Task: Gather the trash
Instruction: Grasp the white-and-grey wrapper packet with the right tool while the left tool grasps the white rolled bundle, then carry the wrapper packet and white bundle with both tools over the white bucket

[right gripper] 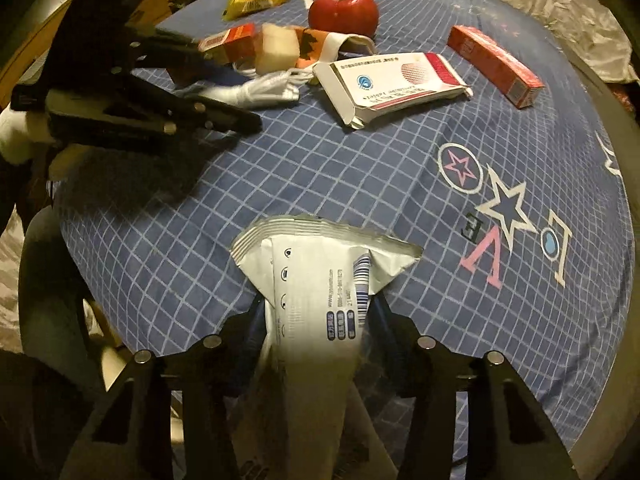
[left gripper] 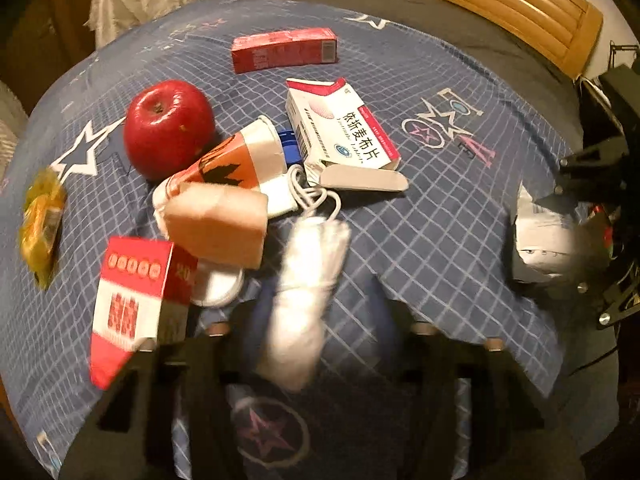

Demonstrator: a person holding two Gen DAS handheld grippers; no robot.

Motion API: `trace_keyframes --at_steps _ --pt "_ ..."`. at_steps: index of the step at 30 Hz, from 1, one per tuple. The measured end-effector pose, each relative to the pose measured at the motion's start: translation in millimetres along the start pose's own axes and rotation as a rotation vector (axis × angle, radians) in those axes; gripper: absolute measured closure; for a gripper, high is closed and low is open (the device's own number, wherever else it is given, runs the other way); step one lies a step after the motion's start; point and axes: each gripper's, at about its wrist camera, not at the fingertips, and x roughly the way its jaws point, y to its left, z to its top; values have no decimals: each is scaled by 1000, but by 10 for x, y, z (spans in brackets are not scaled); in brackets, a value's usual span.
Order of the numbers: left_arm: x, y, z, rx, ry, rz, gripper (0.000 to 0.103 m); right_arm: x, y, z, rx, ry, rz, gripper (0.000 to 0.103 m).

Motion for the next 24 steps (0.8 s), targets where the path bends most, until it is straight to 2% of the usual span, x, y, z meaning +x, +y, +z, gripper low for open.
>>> trace_keyframes --at_steps 3,7,11,12,14,16,20,24 --pt "0 -44 -13 -7 -1 27 68 -13 19 -73 23 -19 5 52" --pt "75 -56 34 -39 0 25 56 -48 43 -170 24 -40 -12 52" --pt "91 -127 9 -59 -35 62 55 -18 11 -271 60 -79 -3 52" --pt "83 -138 -8 -70 -51 70 57 -30 19 -303 71 -97 -9 52" --pt "70 -165 -45 -98 -85 88 72 -92 92 -418 89 -138 -37 52" --pt "-1 -155 -118 -140 -107 112 80 -162 194 -523 102 -195 -73 57" --pt "-273 -181 -403 -223 -186 160 80 -351 354 -702 174 -348 -77 58" --pt "-669 -266 -705 -309 -301 251 80 -618 566 -792 241 -522 -97 58"
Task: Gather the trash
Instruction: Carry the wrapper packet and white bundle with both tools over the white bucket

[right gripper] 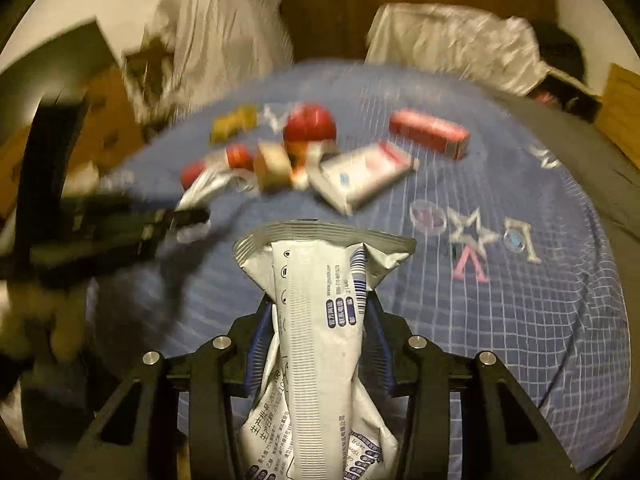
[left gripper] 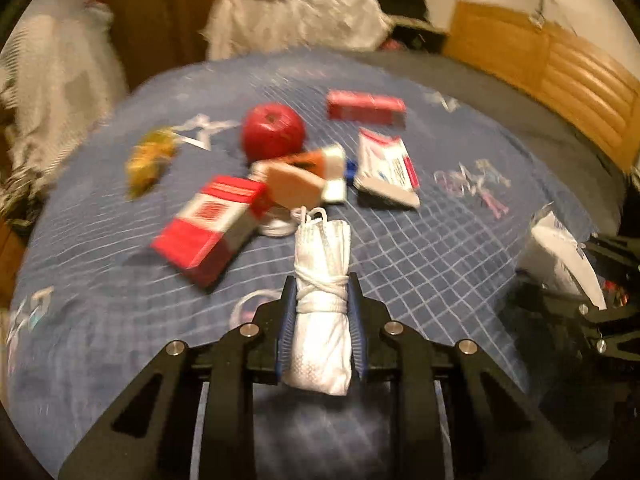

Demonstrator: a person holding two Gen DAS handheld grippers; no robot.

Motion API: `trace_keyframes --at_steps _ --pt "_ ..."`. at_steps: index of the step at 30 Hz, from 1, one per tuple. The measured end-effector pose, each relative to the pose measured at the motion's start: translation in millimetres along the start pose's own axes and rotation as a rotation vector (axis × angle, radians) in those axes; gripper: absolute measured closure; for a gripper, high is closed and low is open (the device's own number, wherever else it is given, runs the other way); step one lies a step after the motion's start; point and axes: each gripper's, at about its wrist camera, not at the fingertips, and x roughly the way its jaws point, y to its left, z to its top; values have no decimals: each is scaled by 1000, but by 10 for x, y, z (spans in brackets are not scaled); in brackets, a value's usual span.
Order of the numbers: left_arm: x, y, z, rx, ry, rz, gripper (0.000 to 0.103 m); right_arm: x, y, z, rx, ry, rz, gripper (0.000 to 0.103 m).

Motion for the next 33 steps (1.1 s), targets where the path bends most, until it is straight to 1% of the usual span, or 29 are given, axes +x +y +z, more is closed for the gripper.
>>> trace_keyframes --at_steps 1,2,3,5,8,11,15,17,22,33 --pt "-125 24 -29 -22 -32 18 80 -90 45 26 20 -54 -7 58" --pt "-269 35 -60 -53 -70 30 80 -145 69 63 36 -90 -15 58" --pt "-358 39 -71 -70 -97 43 80 -259 140 76 55 -145 -34 58" --pt "-580 24 -108 -96 -169 74 80 -419 263 117 69 -225 -57 58" --pt "-884 -12 -133 -108 -267 113 79 -628 408 170 45 -309 -93 58" --pt "-1119 -40 -165 -121 -348 140 79 -870 509 192 27 -395 -142 58" --pt "-1341 -72 -209 -127 -430 162 79 -1125 559 153 36 -470 -186 58" --pt "-1375 -102 -220 -128 -445 156 79 -1215 585 128 38 -489 -197 58" --pt "-1397 -171 -280 -123 -456 144 79 -1361 581 58 54 -500 -203 57" --pt "-1457 -84 -309 -140 -462 146 79 -1394 571 114 45 -500 -197 57"
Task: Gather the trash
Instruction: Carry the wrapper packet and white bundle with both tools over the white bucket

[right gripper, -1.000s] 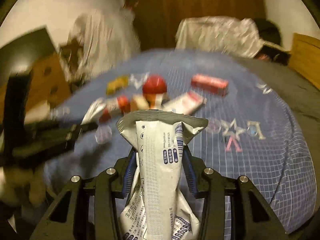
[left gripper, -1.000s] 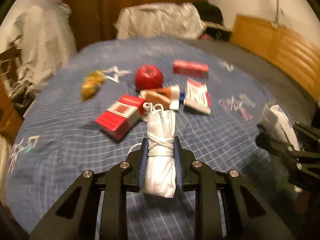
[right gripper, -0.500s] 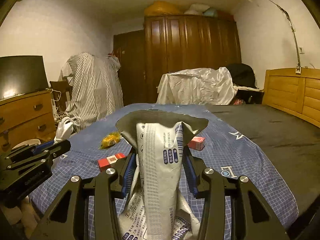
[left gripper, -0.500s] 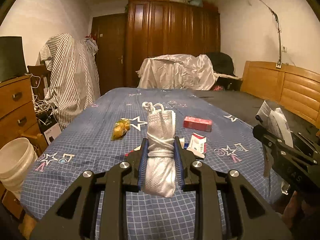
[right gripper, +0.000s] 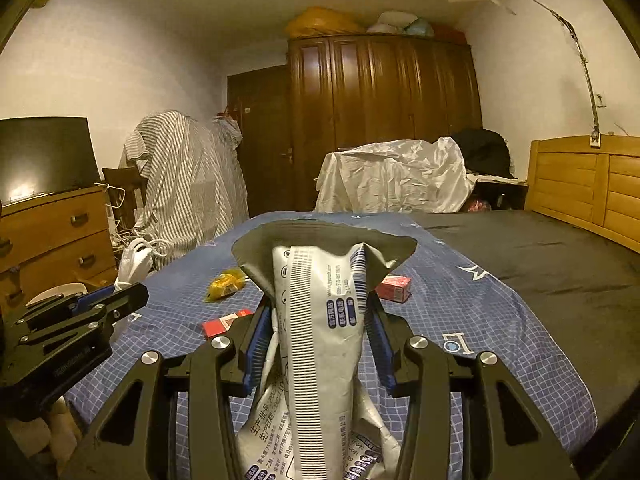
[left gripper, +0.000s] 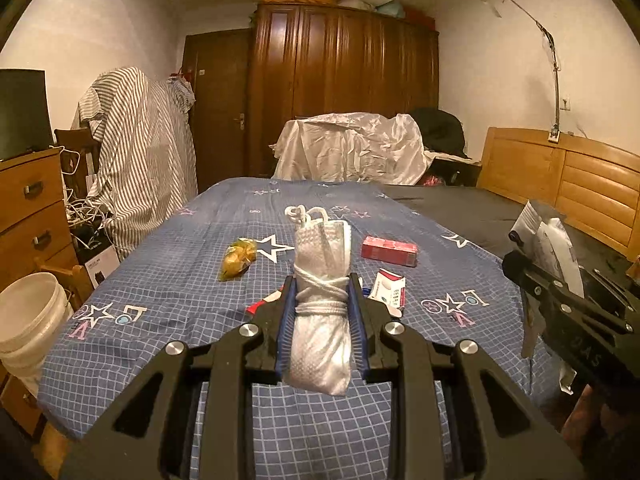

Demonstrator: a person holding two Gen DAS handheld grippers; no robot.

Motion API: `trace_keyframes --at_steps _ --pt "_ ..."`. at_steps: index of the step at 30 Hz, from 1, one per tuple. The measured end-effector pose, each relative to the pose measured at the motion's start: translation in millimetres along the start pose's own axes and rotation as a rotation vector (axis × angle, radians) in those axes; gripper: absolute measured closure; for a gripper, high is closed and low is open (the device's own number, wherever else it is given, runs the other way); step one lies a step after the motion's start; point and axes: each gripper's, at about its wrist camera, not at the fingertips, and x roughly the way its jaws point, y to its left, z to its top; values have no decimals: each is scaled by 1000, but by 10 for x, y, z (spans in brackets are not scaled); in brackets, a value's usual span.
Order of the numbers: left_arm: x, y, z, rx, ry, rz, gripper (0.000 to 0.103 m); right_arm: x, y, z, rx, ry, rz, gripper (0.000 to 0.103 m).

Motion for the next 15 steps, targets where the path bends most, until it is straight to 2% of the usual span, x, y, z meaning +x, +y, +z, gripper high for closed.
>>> trace_keyframes --at_steps 7,15 --pt "-28 302 136 -27 -13 60 79 200 165 140 -22 -8 71 57" --pt "-76 880 286 -72 -29 164 79 572 655 412 -51 -15 173 57"
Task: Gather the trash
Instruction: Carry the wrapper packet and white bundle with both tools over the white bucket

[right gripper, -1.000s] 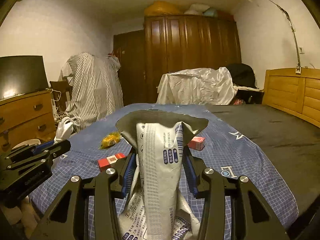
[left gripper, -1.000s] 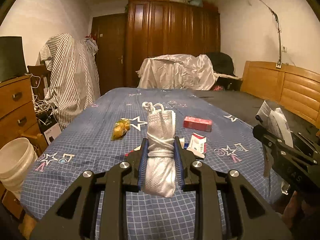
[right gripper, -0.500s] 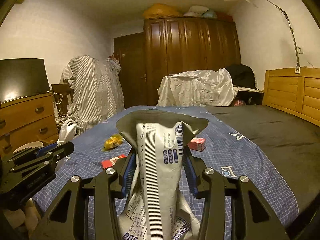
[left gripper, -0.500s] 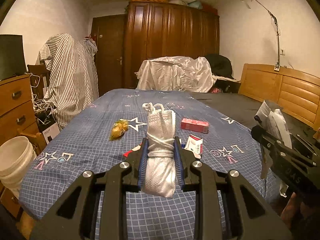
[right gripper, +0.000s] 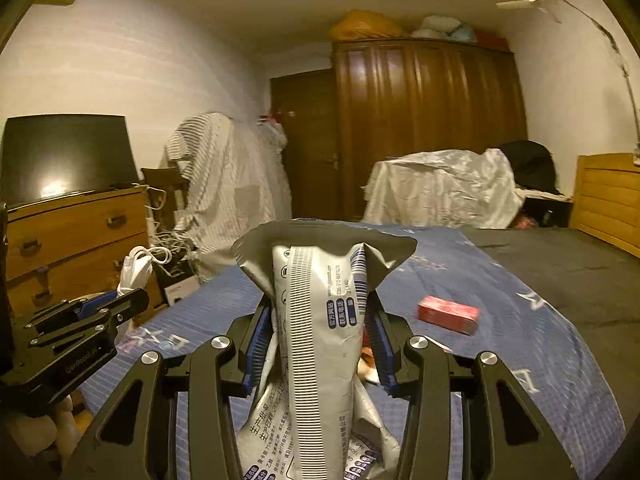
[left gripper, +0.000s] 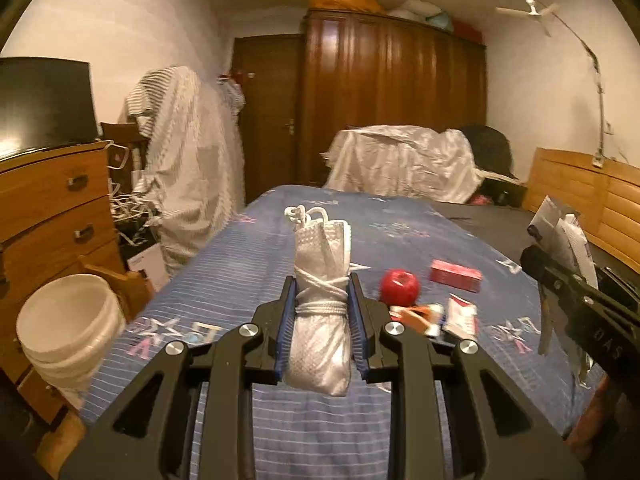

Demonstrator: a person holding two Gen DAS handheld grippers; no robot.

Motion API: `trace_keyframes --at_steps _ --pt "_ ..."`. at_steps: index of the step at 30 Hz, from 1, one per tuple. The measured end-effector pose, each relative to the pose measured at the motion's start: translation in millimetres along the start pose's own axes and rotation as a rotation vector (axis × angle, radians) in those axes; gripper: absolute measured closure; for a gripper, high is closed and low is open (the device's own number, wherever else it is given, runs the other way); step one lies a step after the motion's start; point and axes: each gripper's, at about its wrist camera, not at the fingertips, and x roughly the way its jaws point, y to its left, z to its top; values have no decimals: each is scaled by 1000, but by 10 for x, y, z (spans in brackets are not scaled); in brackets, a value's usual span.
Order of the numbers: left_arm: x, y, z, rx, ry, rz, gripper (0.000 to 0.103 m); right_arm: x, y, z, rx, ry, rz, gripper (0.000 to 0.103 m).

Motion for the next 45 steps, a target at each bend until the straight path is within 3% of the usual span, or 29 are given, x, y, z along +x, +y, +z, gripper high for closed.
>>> trace_keyframes --at_steps 14,28,37,41,45 --pt "29 1115 351 -57 -22 183 79 881 1282 539 -69 31 204 57" --pt "-58 2452 512 -143 26 373 79 1897 3240 968 -170 139 470 57" --pt "93 3204 476 -195 131 414 79 2599 4524 1050 -248 301 605 57" --pt "207 3507 385 -226 207 404 79 3031 5084 955 -287 438 659 57" --pt "334 3783 300 -270 289 365 79 3369 5378 714 -310 580 695 57"
